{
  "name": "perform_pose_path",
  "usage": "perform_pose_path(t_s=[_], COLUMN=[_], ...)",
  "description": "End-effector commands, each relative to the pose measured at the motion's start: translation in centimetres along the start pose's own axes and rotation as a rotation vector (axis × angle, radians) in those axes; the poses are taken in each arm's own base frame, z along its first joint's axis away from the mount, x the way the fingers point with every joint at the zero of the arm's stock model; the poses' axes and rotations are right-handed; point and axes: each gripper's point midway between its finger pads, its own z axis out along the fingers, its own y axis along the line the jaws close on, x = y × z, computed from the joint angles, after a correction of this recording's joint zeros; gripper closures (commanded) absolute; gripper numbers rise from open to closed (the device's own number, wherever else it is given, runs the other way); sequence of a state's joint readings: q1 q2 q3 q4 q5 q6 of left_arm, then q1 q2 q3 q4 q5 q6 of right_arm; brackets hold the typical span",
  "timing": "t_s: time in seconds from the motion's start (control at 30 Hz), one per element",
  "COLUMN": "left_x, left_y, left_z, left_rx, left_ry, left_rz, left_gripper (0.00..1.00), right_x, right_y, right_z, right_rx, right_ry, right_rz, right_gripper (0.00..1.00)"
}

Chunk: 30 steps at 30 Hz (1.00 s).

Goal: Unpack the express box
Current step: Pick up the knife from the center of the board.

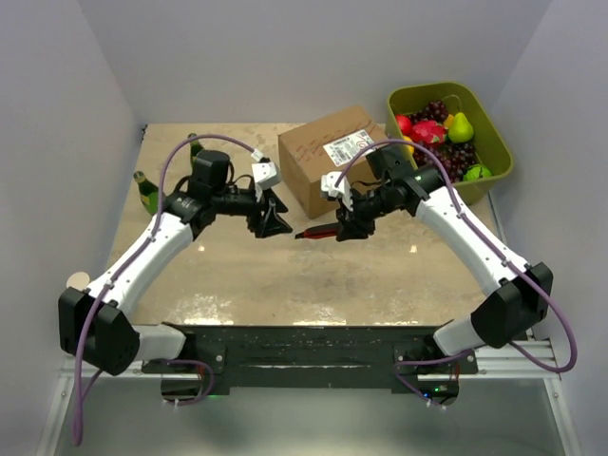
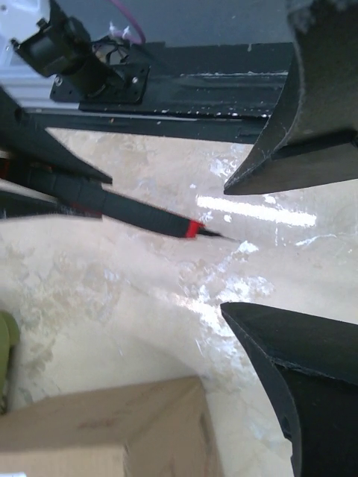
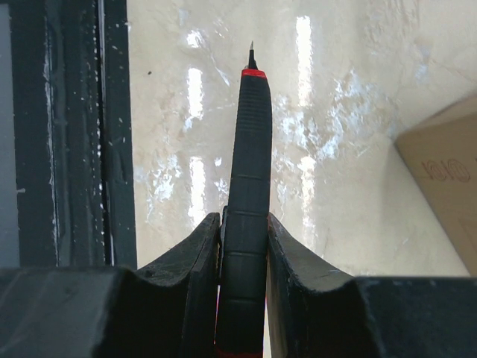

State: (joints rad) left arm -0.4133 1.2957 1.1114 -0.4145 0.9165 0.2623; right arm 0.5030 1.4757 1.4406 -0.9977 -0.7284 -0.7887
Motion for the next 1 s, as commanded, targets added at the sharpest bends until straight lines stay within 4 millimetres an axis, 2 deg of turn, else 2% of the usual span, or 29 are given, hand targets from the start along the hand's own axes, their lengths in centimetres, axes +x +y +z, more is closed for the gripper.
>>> perform_pose_path(t_s=[0.0,0.1,0.17,0.37,0.6,0.9,0.97], left_x=[-2.2,-3.2,-3.7,-3.4,-3.0,-3.2,-3.3], left_y=[2.9,3.0,2.0,-1.4,-1.8,-2.4,-2.6], left_z=[-0.9,-0.7,-0.5,1.7,2.9,4.7,5.0], left_rx=[-0.071,-0.062,0.002,0.137,0.168,0.236,0.245], left_ry=[-0.063,-0.093,-0.107,-0.059,-0.046,-0.044,-0.044], left_rz=[-0.037,-0.045,-0.040,0.013,-0.001,0.020,0.025], left_gripper=[0.36,0.33,0.32,0.30,0.33,0.63,0.74], right_x=[-0.4,-0.8,-1.5,-2.6,-3.5,-3.8,-3.9], right_y=[-0.2,0.5,0.9,-0.1,0.5,0.9,1.0], right_z=[-2.3,-2.2,-2.3,-2.7,-2.8,-3.0,-2.9], right_rx=[0.071,0.025,0.004,0.022,-0.019,-0.026,-0.031], right_ry=[0.009,-0.006,-0.030,-0.035,-0.062,-0.081,-0.087], right_rz=[-0.042,-0.017,-0.018,-0.038,-0.048,-0.060,-0.051], right_gripper=[1.00,1.00,1.00,1.00,1.00,1.00,1.00])
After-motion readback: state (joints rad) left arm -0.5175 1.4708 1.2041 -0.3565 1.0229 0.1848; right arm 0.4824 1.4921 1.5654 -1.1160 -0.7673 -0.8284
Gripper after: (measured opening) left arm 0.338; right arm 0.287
